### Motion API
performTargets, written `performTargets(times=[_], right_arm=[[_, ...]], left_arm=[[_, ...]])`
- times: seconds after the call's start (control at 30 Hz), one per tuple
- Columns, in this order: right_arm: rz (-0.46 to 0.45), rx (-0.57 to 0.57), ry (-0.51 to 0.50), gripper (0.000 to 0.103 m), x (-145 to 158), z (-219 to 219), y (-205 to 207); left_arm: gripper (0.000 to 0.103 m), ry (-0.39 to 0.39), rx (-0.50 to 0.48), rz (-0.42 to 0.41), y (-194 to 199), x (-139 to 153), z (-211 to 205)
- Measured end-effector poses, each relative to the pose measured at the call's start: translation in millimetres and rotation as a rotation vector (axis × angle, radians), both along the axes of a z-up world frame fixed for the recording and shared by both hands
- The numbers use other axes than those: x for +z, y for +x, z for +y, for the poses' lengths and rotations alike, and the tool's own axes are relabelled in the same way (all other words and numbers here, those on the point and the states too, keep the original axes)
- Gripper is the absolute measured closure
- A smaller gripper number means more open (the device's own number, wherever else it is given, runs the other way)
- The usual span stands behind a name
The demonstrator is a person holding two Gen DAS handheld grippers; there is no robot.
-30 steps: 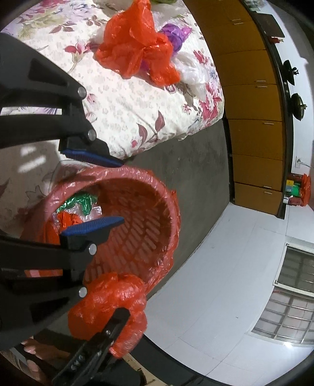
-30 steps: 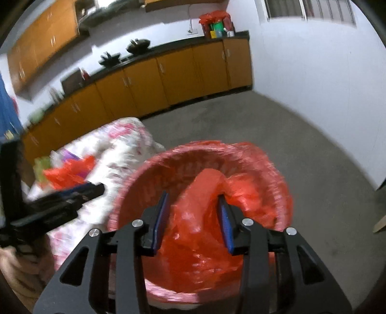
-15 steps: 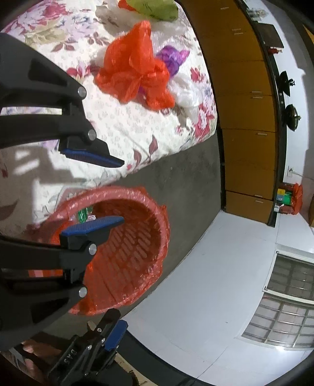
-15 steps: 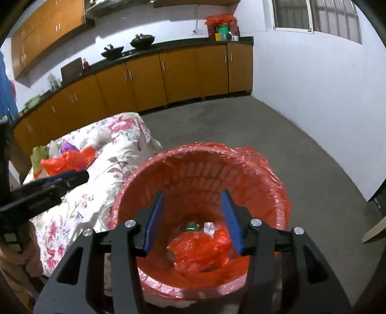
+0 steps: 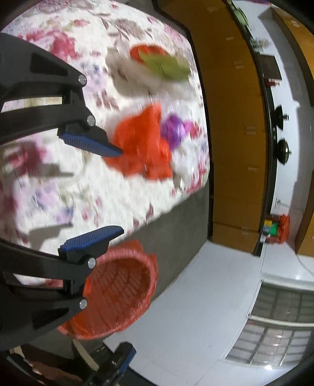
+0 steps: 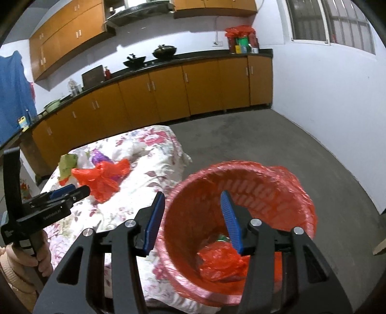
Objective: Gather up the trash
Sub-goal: 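Move both grippers back from the basket toward the table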
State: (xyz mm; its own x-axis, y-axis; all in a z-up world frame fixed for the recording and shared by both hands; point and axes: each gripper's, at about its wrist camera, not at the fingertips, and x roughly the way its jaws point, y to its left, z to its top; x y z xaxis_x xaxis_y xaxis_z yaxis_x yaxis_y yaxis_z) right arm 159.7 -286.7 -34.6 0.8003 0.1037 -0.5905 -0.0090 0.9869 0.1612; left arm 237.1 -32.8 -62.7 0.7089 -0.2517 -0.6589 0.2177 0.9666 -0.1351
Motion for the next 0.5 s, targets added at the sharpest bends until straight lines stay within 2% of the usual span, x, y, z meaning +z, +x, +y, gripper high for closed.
performTargets(times=[0.27,0.5], right_arm=[[-0.010,0.099,0.047,0.053,2,46,19],[0.003,0.197,0.081,0.054,0,106,47]], left_arm=[[0.042,0.064,0.162,-0.028,-10,-5,73],[0.042,0.058,0.292,-0.045,-6,1,121]])
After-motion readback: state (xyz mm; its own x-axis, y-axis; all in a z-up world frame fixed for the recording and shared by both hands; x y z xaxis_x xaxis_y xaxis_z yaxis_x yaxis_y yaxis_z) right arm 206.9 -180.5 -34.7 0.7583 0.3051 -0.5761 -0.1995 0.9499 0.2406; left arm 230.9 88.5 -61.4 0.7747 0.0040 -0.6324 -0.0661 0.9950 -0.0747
